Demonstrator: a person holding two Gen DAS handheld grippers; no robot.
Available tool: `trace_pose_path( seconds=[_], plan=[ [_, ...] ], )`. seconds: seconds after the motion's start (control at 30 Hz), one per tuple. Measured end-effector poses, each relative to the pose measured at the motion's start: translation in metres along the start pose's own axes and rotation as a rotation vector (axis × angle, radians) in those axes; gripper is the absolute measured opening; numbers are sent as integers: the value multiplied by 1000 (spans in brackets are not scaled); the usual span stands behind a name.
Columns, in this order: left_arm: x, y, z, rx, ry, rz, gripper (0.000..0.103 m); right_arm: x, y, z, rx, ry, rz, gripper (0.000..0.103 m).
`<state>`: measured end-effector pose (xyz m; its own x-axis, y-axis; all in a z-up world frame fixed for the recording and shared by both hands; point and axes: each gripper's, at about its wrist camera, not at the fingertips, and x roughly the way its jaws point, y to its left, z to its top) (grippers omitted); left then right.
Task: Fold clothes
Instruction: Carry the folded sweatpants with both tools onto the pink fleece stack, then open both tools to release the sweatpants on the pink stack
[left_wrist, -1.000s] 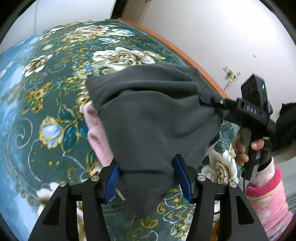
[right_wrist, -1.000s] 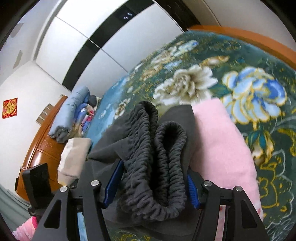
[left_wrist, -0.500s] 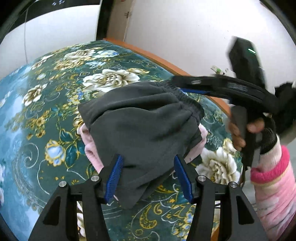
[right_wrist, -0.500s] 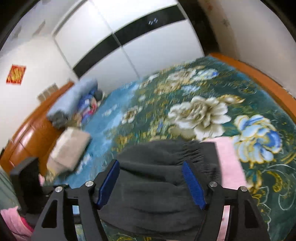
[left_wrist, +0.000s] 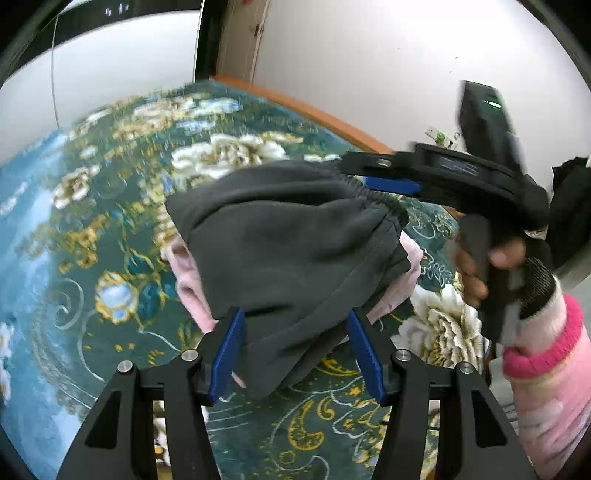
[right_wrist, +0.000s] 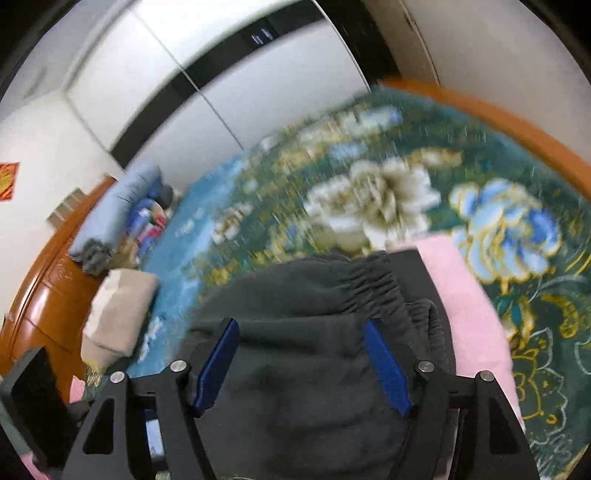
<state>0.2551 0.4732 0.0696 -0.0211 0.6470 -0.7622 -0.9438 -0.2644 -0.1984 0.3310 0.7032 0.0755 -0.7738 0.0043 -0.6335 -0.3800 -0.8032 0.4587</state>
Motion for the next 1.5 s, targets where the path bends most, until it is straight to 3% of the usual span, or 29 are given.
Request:
trace_pose_path(
  seconds=[0.07, 0.2, 0.33, 0.57, 0.7, 0.8, 0.93, 1.17, 1.3, 1.37, 1.43, 1.5],
  plan=[
    [-3, -3, -2, 7, -9, -6, 59, -21, 12, -12, -28, -53, 0, 74],
    [11, -5, -7, 2, 34, -7, 59, -31, 14, -35, -41, -40, -54, 74],
    [7, -5, -16, -6, 26, 14, 59, -25, -2, -45, 12, -16, -62, 74],
    [10, -2, -49, -53, 25, 136, 59, -44, 20, -78, -17, -99, -120, 74],
    [17, 2, -75, -127, 32, 179, 61, -37, 22, -107, -1, -56, -160, 75],
    [21, 5, -90, -160, 38, 213, 61, -23, 23, -131, -27, -7, -244, 79],
    [26, 11, -102, -213, 45, 250, 77, -3, 18, -156, 5, 38, -298, 82],
    [27, 22, -111, -267, 29, 307, 82, 13, 22, -181, -1, -5, -431, 83],
    [32, 27, -114, -295, 46, 294, 85, 18, 23, -185, -11, -38, -491, 84],
    [36, 30, -117, -311, 59, 275, 86, 20, 23, -189, -10, -47, -505, 87],
    [40, 31, -120, -314, 60, 275, 86, 21, 25, -191, -20, -51, -514, 100],
    [45, 32, -124, -305, 61, 287, 86, 22, 27, -194, -30, -55, -523, 102]
  ],
)
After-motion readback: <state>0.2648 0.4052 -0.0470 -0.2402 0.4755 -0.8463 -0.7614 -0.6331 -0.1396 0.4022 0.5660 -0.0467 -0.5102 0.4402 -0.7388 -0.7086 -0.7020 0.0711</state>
